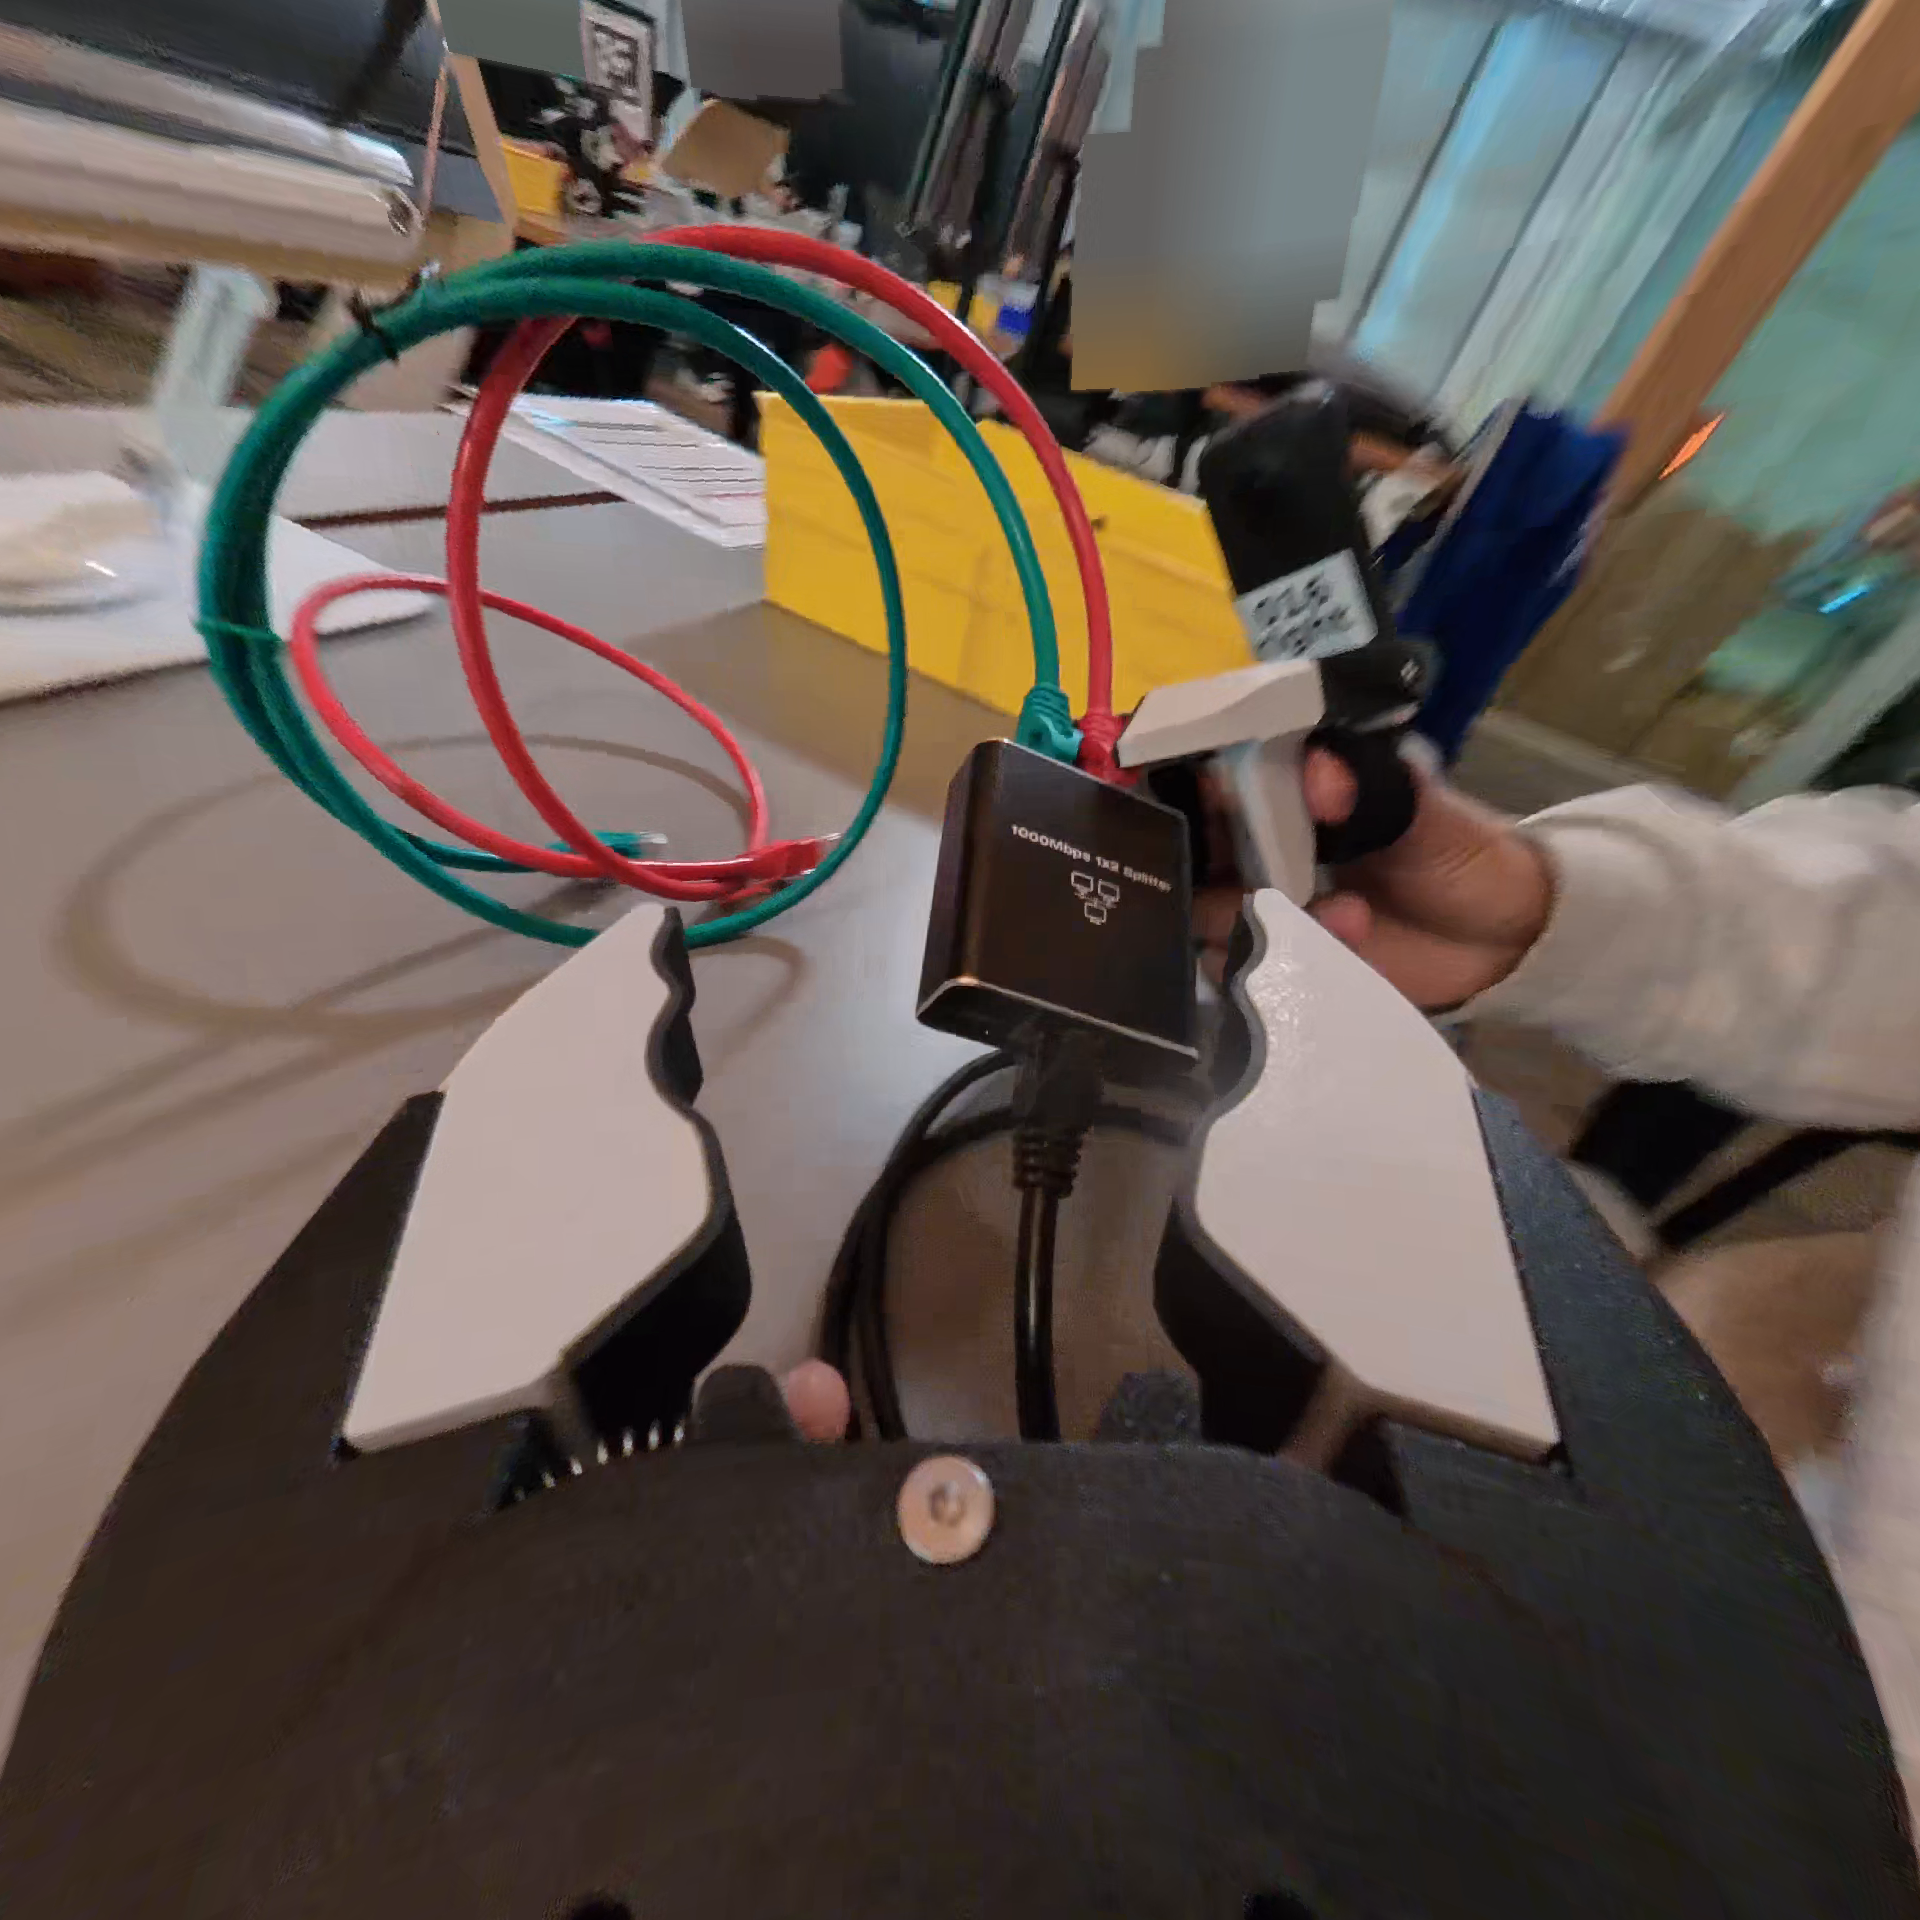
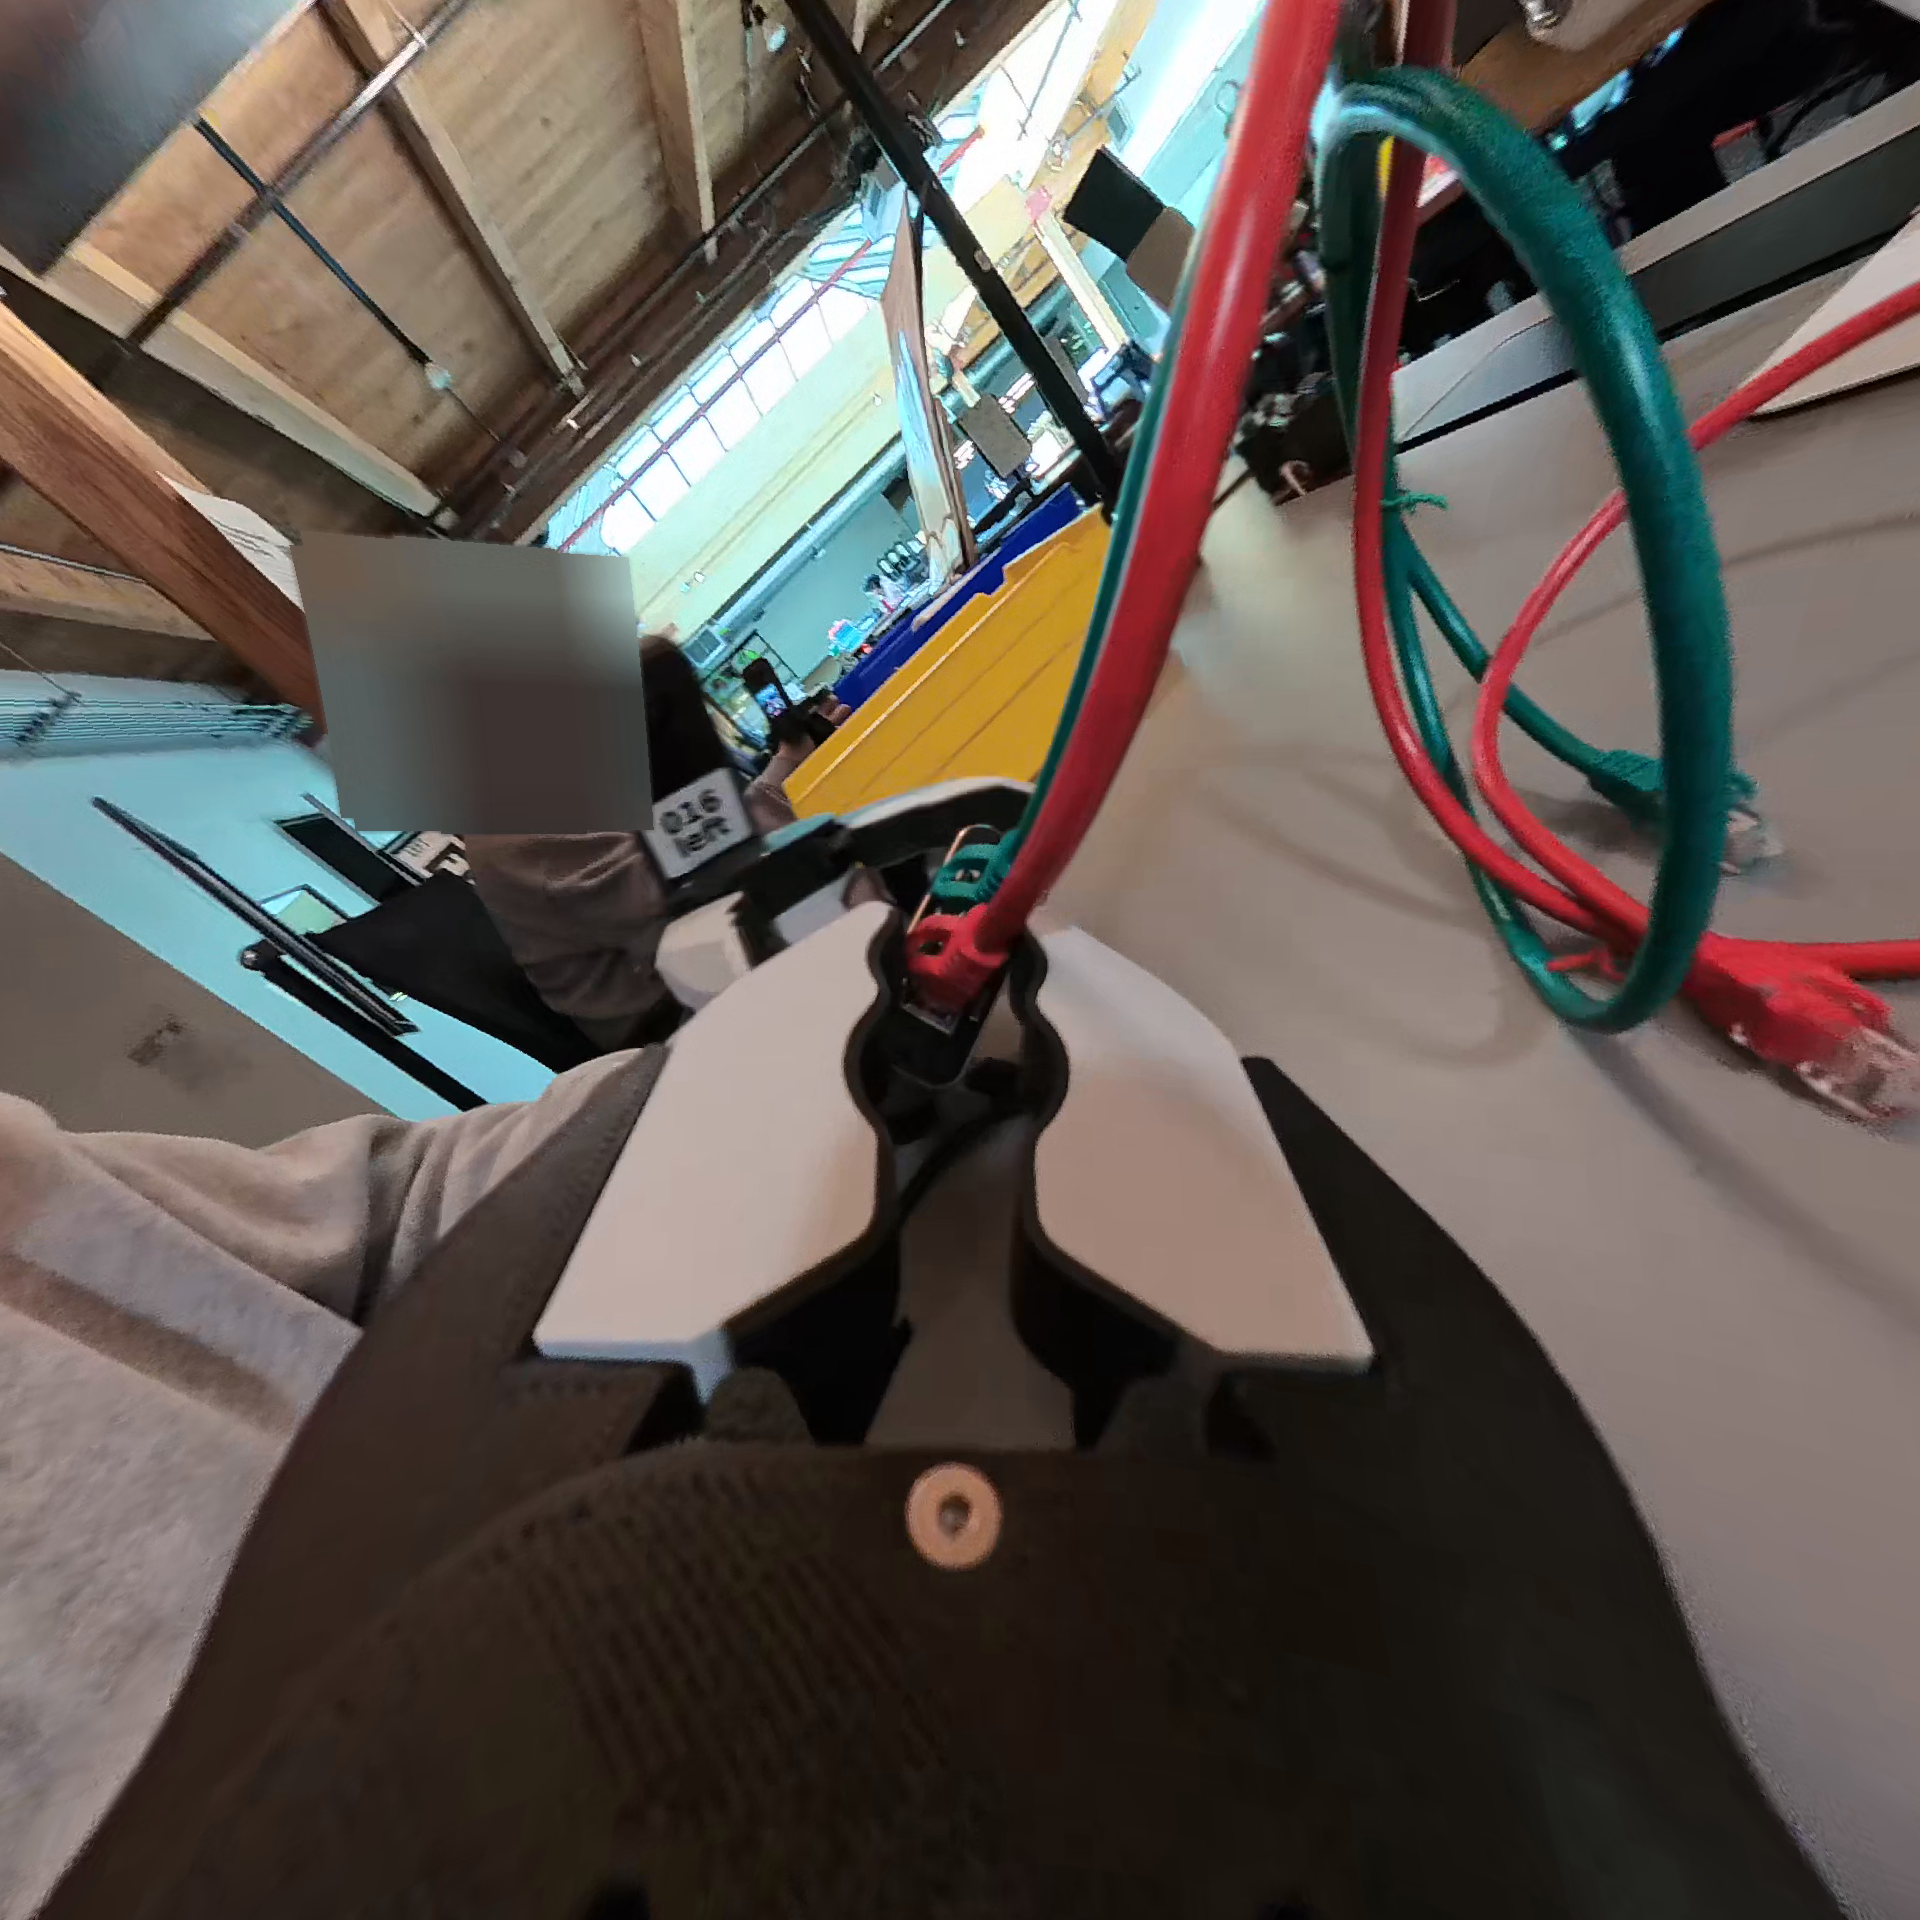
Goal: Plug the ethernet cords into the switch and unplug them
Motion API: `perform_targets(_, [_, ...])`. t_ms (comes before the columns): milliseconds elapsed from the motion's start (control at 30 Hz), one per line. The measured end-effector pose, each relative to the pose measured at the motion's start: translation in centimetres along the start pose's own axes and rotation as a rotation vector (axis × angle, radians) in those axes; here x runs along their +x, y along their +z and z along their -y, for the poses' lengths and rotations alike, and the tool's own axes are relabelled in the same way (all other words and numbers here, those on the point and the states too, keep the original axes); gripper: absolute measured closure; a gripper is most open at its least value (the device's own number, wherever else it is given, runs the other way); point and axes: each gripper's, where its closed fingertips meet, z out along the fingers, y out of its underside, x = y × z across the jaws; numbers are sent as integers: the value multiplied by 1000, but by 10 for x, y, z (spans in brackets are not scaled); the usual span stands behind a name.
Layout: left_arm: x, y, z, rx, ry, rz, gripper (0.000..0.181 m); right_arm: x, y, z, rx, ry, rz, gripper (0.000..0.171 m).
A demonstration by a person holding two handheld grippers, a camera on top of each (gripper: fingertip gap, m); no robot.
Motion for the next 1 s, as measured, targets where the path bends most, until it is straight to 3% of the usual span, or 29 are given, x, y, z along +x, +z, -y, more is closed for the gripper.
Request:
perform_targets(233, [17,-4,-1,42,-468,-381,94,-29,7,-5,-14,-114,96,152])
perform_targets(367, [35,-6,-4,-4,-506,-519,107,-34,7,-4,-10,-140,109,152])
perform_targets(433, [49,-8,-9,-58,-495,-602,133,-35,8,-6,-17,-139,116,152])
perform_targets(533, [66,-11,-15,-125,-507,-700,148,-38,10,-10,-38,-157,126,151])
perform_targets(700, [67,-11,-15,-122,-526,-704,153,-34,11,-10,-36,-216,65,150])
perform_targets(833, [55,-8,-11,-70,-510,-626,153,-23,8,-2,3,-265,-27,129])
perform_targets(1000, [38,-9,-3,6,-431,-496,153,-13,6,-1,4,-293,-84,121])
